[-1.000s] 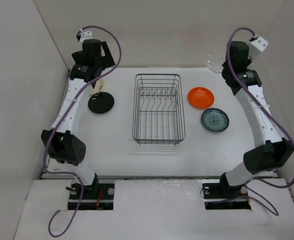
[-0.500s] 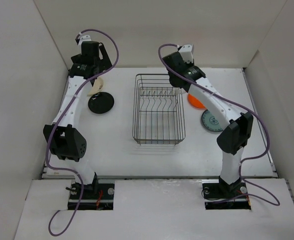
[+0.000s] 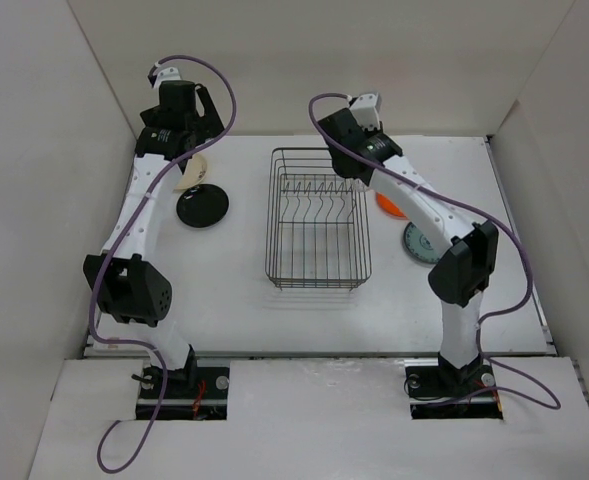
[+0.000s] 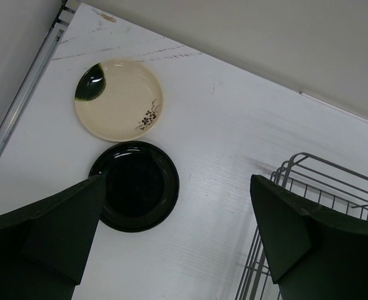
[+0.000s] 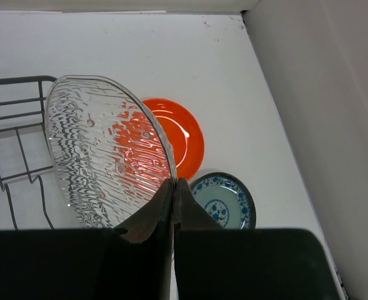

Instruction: Load the plates into the dish rack

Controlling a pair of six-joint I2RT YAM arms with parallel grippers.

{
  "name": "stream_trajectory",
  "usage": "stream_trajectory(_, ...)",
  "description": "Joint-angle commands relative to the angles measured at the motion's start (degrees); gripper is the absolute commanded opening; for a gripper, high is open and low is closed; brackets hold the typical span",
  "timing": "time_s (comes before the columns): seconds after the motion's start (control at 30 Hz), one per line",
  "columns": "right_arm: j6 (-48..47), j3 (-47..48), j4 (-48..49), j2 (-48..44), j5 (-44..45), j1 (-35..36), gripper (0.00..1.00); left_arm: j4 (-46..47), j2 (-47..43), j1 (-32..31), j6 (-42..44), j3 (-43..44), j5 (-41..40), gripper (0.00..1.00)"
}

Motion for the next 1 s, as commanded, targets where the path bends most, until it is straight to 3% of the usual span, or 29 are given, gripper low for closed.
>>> stream_trajectory(0.0, 1.54, 2.97, -1.45, 1.92, 2.68, 1.62, 0.0, 1.48, -3.16, -0.06, -0.53, 0.24, 0.59, 1.0)
stream_trajectory(0.33, 5.93, 5.25, -5.32, 7.11, 3.2, 2.77, 0.0, 1.48, -3.69, -0.06, -1.06, 0.24, 1.64, 1.0)
stream_trajectory(0.97, 9.19, 0.6, -7.07, 3.96, 5.58, 2.15, 0.0, 1.48, -3.69, -0.06, -1.06, 0.24, 4.36, 1.0)
